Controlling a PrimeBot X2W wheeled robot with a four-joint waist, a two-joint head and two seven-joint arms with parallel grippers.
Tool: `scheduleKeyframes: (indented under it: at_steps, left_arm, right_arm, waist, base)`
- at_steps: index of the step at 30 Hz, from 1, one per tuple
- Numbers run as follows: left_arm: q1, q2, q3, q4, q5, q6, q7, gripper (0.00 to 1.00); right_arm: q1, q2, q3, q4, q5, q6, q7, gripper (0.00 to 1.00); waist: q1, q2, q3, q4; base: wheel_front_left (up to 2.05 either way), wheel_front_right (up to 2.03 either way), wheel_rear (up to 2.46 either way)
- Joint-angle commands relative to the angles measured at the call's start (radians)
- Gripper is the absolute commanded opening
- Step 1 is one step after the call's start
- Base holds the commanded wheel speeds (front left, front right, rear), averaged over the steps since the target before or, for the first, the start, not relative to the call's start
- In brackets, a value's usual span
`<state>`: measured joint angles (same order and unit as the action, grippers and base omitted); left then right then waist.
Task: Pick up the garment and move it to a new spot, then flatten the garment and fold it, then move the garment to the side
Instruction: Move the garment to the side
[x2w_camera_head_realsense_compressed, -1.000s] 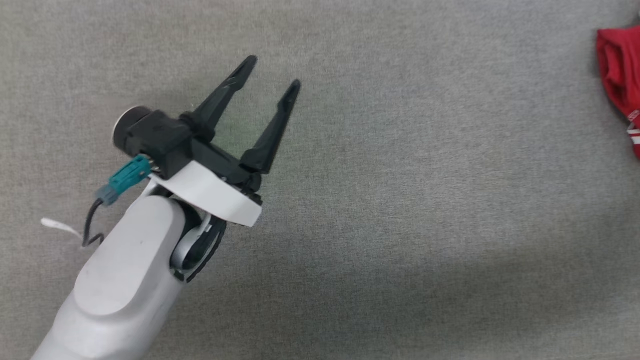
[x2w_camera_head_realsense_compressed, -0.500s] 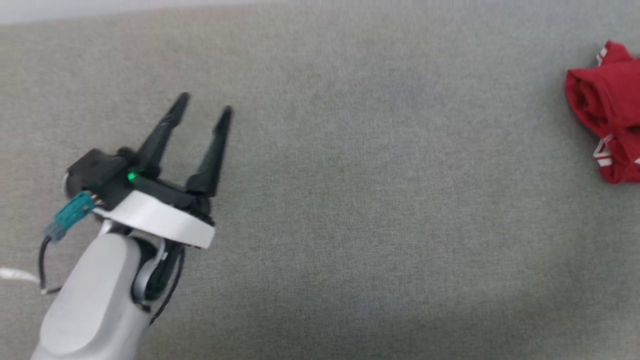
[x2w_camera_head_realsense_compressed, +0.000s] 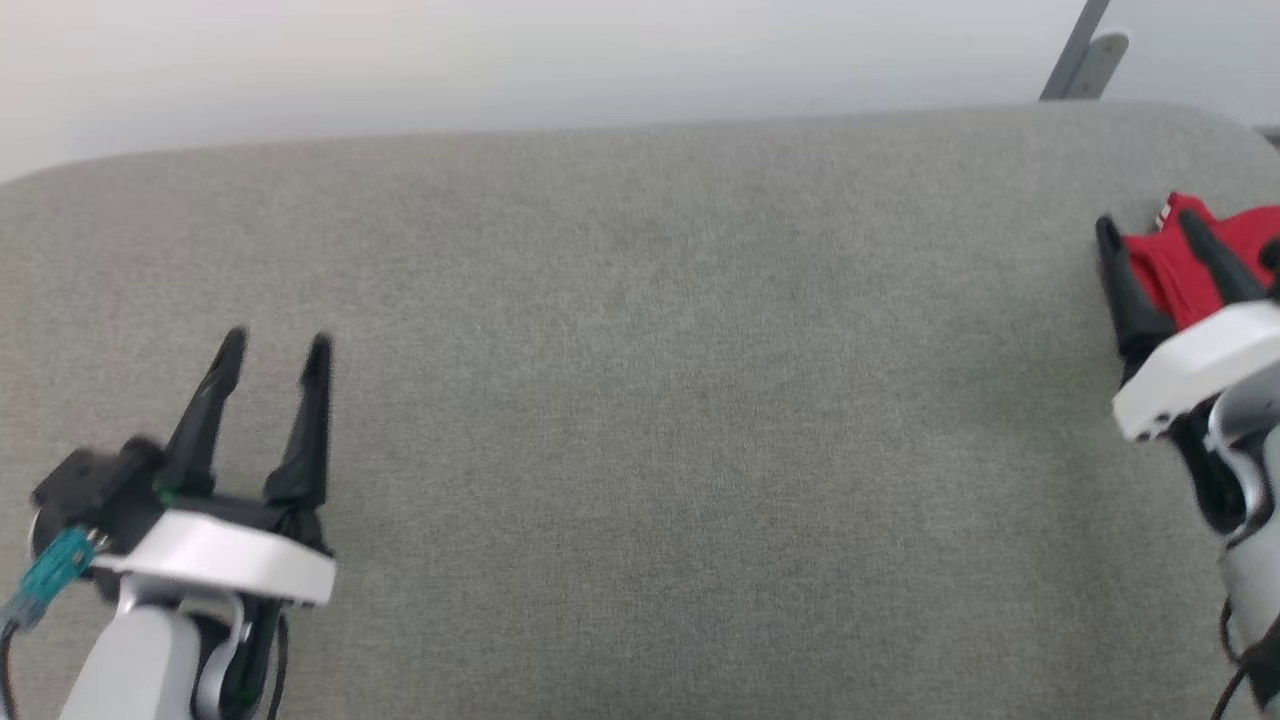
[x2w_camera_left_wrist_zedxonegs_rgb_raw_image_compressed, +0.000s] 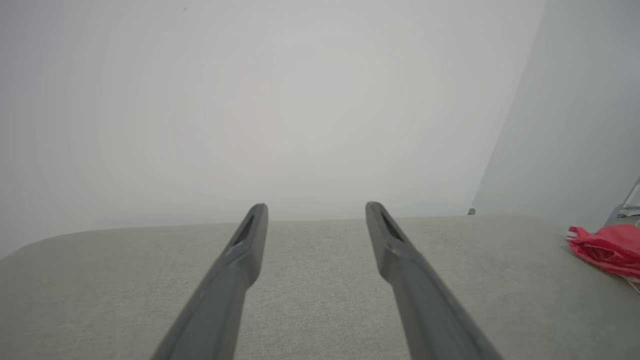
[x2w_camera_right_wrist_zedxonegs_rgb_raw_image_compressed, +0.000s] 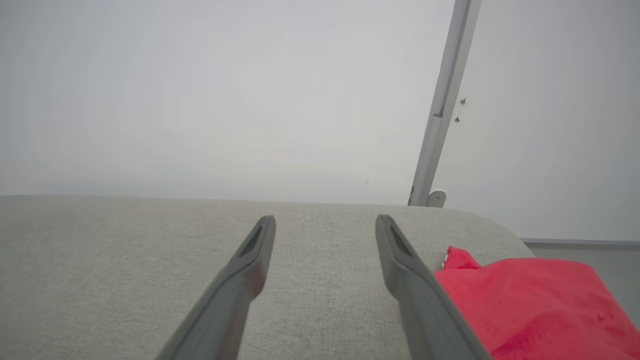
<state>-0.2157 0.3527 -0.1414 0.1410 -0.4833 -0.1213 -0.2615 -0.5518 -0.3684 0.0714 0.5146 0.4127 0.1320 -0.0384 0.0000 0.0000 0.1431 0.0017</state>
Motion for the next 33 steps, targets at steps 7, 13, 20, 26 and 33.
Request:
scheduleKeyframes:
  at_steps: [7,13,20,26,33]
  left_arm:
    - [0.136,-0.016,0.093,-0.005,0.023,0.002,-0.004,1.0]
    - [0.247,-0.045,0.182,-0.024,0.034,-0.005,-0.004,1.0]
    - [0.336,-0.082,0.245,-0.029,0.046,-0.009,-0.004,1.0]
    - [0.391,-0.09,0.256,-0.038,0.029,-0.01,-0.004,1.0]
    - [0.423,-0.096,0.269,-0.035,0.014,-0.01,-0.004,1.0]
  right_arm:
    - [0.137,0.032,0.007,-0.08,-0.007,-0.002,-0.105,1.0]
    - [0.246,0.063,0.0,-0.117,-0.017,-0.002,-0.129,1.0]
    - [0.368,0.087,-0.014,-0.137,-0.013,-0.002,-0.143,1.0]
    - [0.465,0.105,-0.043,-0.152,0.001,-0.002,-0.164,1.0]
    - [0.541,0.133,-0.086,-0.186,-0.004,-0.002,-0.174,1.0]
  waist:
    - [0.0,0.0,-0.069,0.014]
    - [0.0,0.0,-0.107,0.02]
    - [0.0,0.0,-0.145,0.032]
    - [0.0,0.0,-0.162,0.039]
    - [0.0,0.0,-0.171,0.041]
  base:
    - [0.0,0.0,0.0]
    - [0.0,0.0,0.0]
    - [0.0,0.0,0.0]
    - [0.0,0.0,0.0]
    - [0.0,0.0,0.0]
